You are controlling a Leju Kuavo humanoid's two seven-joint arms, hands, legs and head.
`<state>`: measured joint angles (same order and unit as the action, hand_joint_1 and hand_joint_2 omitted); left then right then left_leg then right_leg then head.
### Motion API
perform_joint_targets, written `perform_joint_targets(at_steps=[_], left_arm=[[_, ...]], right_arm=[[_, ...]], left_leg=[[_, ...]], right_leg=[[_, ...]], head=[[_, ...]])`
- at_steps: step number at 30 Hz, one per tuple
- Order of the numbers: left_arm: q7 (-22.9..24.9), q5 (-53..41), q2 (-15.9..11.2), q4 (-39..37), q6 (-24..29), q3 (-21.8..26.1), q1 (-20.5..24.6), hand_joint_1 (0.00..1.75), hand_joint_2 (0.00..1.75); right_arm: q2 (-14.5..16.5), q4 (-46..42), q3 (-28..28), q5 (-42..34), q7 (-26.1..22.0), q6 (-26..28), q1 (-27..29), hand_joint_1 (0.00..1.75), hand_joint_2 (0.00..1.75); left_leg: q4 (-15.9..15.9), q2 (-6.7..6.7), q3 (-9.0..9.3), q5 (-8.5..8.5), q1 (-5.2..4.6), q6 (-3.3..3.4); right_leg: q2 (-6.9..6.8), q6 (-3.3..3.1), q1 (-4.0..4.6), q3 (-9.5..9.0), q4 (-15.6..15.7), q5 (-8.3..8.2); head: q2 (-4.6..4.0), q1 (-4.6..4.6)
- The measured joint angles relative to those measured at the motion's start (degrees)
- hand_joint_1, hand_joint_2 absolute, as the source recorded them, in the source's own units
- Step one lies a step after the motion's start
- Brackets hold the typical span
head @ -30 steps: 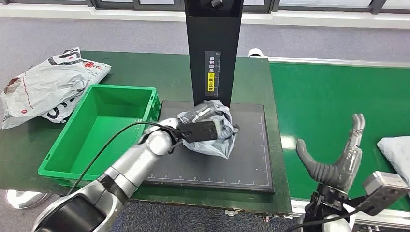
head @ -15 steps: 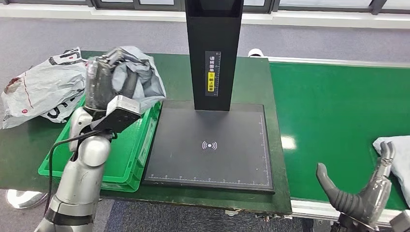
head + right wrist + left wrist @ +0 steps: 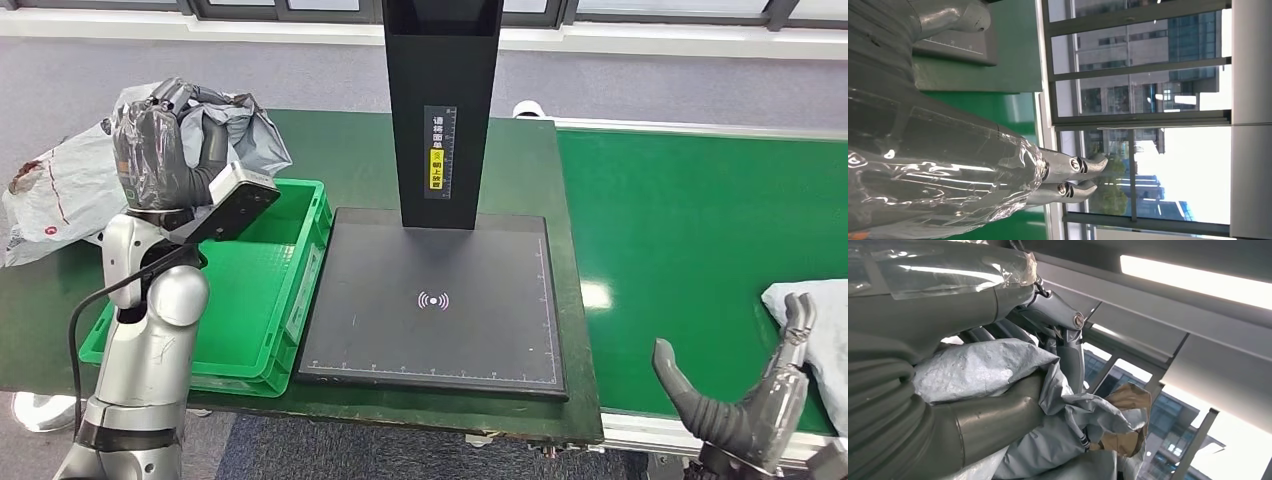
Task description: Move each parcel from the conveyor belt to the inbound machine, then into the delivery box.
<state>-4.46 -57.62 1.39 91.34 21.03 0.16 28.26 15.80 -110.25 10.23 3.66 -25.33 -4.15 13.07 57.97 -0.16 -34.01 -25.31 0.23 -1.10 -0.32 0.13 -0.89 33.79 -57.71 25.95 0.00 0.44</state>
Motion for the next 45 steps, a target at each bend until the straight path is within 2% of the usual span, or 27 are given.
perform_joint_targets(at_steps=[3, 6, 9, 10, 13, 14, 18, 21, 29, 32, 35, 37, 39, 42, 45], left_arm=[[0.18, 0.00, -0.16, -1.06, -0.55, 0.41, 0.26, 1.75, 1.75], [1.11, 0.60, -0.43, -2.82, -3.35, 0.67, 0.83, 1.75, 1.75], [2.72, 0.43, -1.02, -8.22, -6.97, 1.29, 2.57, 1.75, 1.75], [3.28, 0.01, -1.27, -10.91, -8.02, 1.62, 3.39, 1.68, 1.75], [4.31, -1.09, -2.13, -20.88, -10.65, 3.03, 6.26, 0.38, 1.75], [4.70, -1.45, -2.40, -24.53, -11.17, 3.61, 7.22, 0.01, 1.75], [8.19, -4.71, -3.46, -36.72, -11.02, 5.60, 9.97, 0.00, 1.75], [9.71, -6.45, -4.01, -42.63, -10.51, 7.20, 10.95, 0.00, 1.75], [10.25, -7.57, -4.35, -47.35, -10.53, 10.68, 11.16, 0.00, 1.75], [7.44, -4.40, -4.34, -47.76, -10.83, 11.93, 11.14, 0.00, 1.75], [0.23, 4.36, -3.81, -47.37, -13.16, 14.20, 11.07, 0.00, 1.75], [-6.42, 15.07, -3.08, -46.00, -18.26, 16.12, 10.73, 0.00, 1.75], [-11.60, 28.02, -2.20, -43.14, -25.76, 18.00, 9.96, 0.00, 1.75], [-13.92, 45.17, -1.11, -37.14, -35.24, 19.82, 8.09, 0.00, 1.75], [-12.96, 58.58, -0.47, -30.17, -40.05, 20.19, 5.59, 0.00, 1.75]], right_arm=[[0.00, 0.09, 0.00, 0.00, 0.02, -0.08, -0.10, 0.00, 1.75], [-0.01, 0.19, 0.00, -0.04, 0.14, -0.23, -0.25, 0.00, 1.75], [-0.05, 0.85, 0.00, -0.16, 0.59, -0.42, -1.15, 0.00, 1.75], [-0.08, 1.22, 0.00, -0.21, 0.73, -0.46, -1.60, 0.00, 1.75], [-0.21, 2.60, 0.00, -0.31, 1.03, -0.70, -2.99, 0.00, 1.75], [-0.25, 3.09, 0.00, -0.32, 1.16, -0.81, -3.44, 0.00, 1.75], [-0.30, 4.70, 0.00, -0.16, 1.88, -1.09, -4.86, 0.00, 1.75], [-0.32, 5.51, 0.00, -0.08, 2.09, -1.26, -5.31, 0.00, 1.75], [-1.22, 8.40, -0.02, -0.46, 2.40, -1.81, -6.06, 0.00, 1.75], [-1.71, 9.39, -0.04, -1.05, 1.98, -1.80, -6.16, 0.00, 1.75], [-2.25, 10.00, -0.13, -1.73, 1.50, -1.43, -6.05, 0.00, 1.75], [-2.67, 10.31, -0.25, -2.26, 1.22, -1.15, -5.96, 0.00, 1.75], [-3.19, 10.62, -0.38, -2.94, 0.90, -1.00, -5.99, 0.00, 1.75], [-4.11, 11.16, -0.50, -3.86, 0.75, -0.99, -6.26, 0.00, 1.75], [-4.96, 11.76, -0.73, -4.29, 0.88, -1.05, -6.84, 0.00, 1.75]], left_leg=[[0.00, -0.01, -0.01, 0.00, 0.00, 0.00], [0.00, -0.01, -0.02, -0.02, 0.00, 0.00], [0.00, 0.01, -0.01, -0.01, 0.00, -0.01], [0.00, 0.02, 0.00, 0.00, 0.00, -0.02], [-0.01, 0.05, 0.00, 0.09, 0.00, -0.11], [-0.01, 0.05, 0.00, 0.13, 0.00, -0.14], [-0.01, 0.05, -0.01, 0.18, 0.00, -0.18], [-0.01, 0.05, -0.02, 0.17, 0.02, -0.18], [-0.01, 0.04, -0.07, 0.13, 0.08, -0.23], [-0.01, 0.03, -0.07, 0.14, 0.08, -0.23], [-0.01, 0.04, -0.07, 0.14, 0.08, -0.23], [-0.01, 0.04, -0.07, 0.14, 0.08, -0.23], [-0.01, 0.04, -0.08, 0.14, 0.08, -0.24], [-0.01, 0.08, -0.09, 0.10, 0.08, -0.27], [-0.01, 0.09, -0.09, 0.08, 0.08, -0.29]], right_leg=[[-0.01, 0.00, 0.00, 0.00, 0.00, 0.00], [-0.01, 0.00, 0.00, 0.01, 0.00, 0.02], [0.00, -0.01, 0.00, 0.02, 0.00, 0.01], [0.01, -0.03, 0.01, 0.03, 0.00, -0.01], [0.06, -0.12, 0.07, 0.04, 0.00, -0.09], [0.07, -0.14, 0.09, 0.04, 0.00, -0.11], [0.12, -0.17, 0.14, 0.05, -0.02, -0.15], [0.12, -0.18, 0.17, 0.06, -0.02, -0.14], [0.11, -0.19, 0.20, 0.08, -0.02, -0.12], [0.09, -0.19, 0.21, 0.08, -0.02, -0.12], [0.09, -0.19, 0.23, 0.08, -0.02, -0.13], [0.09, -0.19, 0.23, 0.08, -0.02, -0.13], [0.11, -0.19, 0.23, 0.08, -0.02, -0.13], [0.18, -0.19, 0.22, 0.10, -0.02, -0.13], [0.20, -0.20, 0.23, 0.13, -0.02, -0.12]], head=[[0.00, 0.00], [0.00, 0.00], [0.00, 0.00], [0.00, 0.00], [0.00, 0.00], [0.00, 0.00], [0.00, 0.00], [0.00, 0.00], [0.00, 0.00], [0.00, 0.00], [0.00, 0.00], [0.00, 0.00], [0.00, 0.00], [0.00, 0.00], [0.00, 0.00]])
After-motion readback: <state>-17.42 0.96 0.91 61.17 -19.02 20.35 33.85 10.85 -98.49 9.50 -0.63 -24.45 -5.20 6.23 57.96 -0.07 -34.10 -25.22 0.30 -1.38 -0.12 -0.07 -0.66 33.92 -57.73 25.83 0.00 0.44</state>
